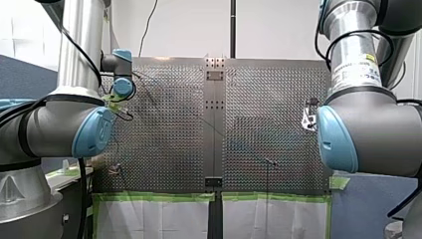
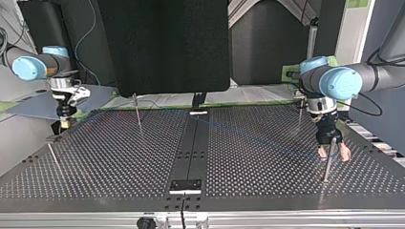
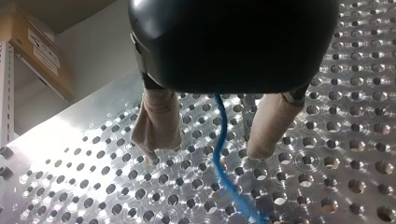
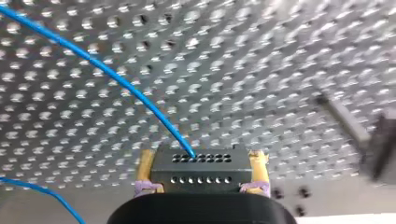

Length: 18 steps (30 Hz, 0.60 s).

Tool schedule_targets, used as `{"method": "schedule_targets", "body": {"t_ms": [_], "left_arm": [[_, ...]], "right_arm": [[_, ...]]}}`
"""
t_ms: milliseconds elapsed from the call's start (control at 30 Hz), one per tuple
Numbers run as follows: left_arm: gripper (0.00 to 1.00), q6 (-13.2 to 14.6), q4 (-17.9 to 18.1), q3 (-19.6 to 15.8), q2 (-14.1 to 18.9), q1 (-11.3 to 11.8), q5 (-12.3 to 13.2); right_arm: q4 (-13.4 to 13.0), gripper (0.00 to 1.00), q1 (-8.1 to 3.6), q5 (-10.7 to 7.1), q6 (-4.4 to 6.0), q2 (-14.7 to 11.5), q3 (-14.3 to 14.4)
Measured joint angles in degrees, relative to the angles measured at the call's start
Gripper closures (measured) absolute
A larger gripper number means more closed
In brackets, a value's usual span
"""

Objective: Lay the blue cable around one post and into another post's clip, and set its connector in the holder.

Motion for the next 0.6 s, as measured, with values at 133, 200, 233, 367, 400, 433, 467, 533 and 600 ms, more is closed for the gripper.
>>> {"method": "schedule_targets", "body": {"t_ms": [133, 200, 233, 367, 400, 433, 467, 533, 600], "left_arm": [[0.0, -0.01, 0.0, 0.0, 0.0, 0.0, 0.0], [0.0, -0.01, 0.0, 0.0, 0.0, 0.0, 0.0], [0.0, -0.01, 0.0, 0.0, 0.0, 0.0, 0.0], [0.0, 0.0, 0.0, 0.0, 0.0, 0.0, 0.0], [0.0, 0.0, 0.0, 0.0, 0.0, 0.0, 0.0], [0.0, 0.0, 0.0, 0.0, 0.0, 0.0, 0.0], [0.0, 0.0, 0.0, 0.0, 0.0, 0.0, 0.0], [0.0, -0.01, 0.0, 0.0, 0.0, 0.0, 0.0], [0.0, -0.01, 0.0, 0.0, 0.0, 0.0, 0.0]], "right_arm": [[0.71, 0.91, 0.22, 0.47, -0.54, -1.85, 0.0], [0.89, 0.91, 0.27, 0.78, -0.68, -2.36, 0.04], [0.93, 0.91, 0.31, 0.94, -0.76, -2.55, 0.13], [0.2, 0.91, 0.29, 1.57, -0.59, -2.8, 1.06], [-0.12, 0.91, 0.26, 1.67, -0.44, -2.81, 1.4], [-0.6, 0.91, 0.21, 1.76, -0.14, -2.82, 1.91], [-0.98, 0.91, 0.17, 1.81, 0.12, -2.83, 2.28], [-1.93, 0.91, 0.1, 1.82, 0.53, -2.83, 3.24], [-2.76, 0.91, 0.07, 1.82, 0.47, -2.84, 3.96]]}}
